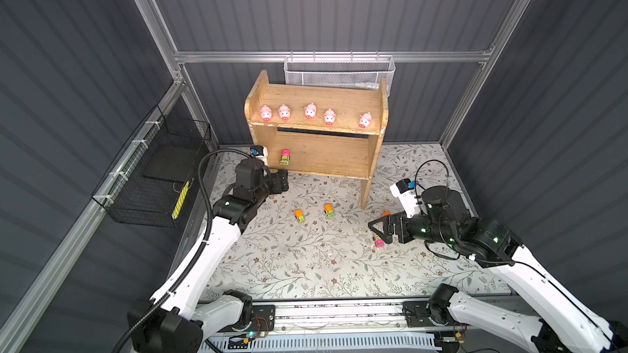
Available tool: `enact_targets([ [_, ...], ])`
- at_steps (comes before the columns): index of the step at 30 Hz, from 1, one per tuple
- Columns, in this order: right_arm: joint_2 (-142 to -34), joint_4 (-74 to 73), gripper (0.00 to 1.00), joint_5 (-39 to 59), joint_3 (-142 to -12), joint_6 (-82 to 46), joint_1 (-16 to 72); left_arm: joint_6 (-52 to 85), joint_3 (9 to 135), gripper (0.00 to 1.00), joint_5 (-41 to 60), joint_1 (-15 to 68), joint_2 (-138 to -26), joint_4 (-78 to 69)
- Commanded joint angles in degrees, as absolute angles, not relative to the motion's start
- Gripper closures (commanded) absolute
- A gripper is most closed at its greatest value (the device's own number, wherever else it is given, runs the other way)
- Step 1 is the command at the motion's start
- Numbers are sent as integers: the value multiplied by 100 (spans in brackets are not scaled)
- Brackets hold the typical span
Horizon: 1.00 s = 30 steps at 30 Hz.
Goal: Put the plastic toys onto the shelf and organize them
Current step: 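Withdraw the left gripper toward the orange-and-green trucks while the right gripper moves closer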
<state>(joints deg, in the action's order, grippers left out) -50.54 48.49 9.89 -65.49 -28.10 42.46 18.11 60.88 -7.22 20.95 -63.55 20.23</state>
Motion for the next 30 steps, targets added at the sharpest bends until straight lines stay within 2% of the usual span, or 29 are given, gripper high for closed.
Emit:
enact_targets([
  [1,-5010,4495,1,981,-6340,-2903,4420,2219,5677,18,-614,2185,-5924,2429],
  [8,-5250,3939,1,517,-5831,-3048,4852,2912,4596,18,-624,2518,-5179,2626],
  [13,-5534,3607,1,166,-5501,-3126,5003,3495,3806,18,-1123,2950,-4720,2540],
  [20,-5944,3550,1,-416,-5383,-3435,5232,4696,2774,19,-1483,3105,-4175,2238],
  [26,-5971,3560,1,-858,-5260,-3663,5601,5057,2567,20,-1751,3312,-4645,1892],
  [30,-5722,3552,1,-1001,-5066,-3708,5607,5239,3003,20,-2469,3913,-5506,1811],
])
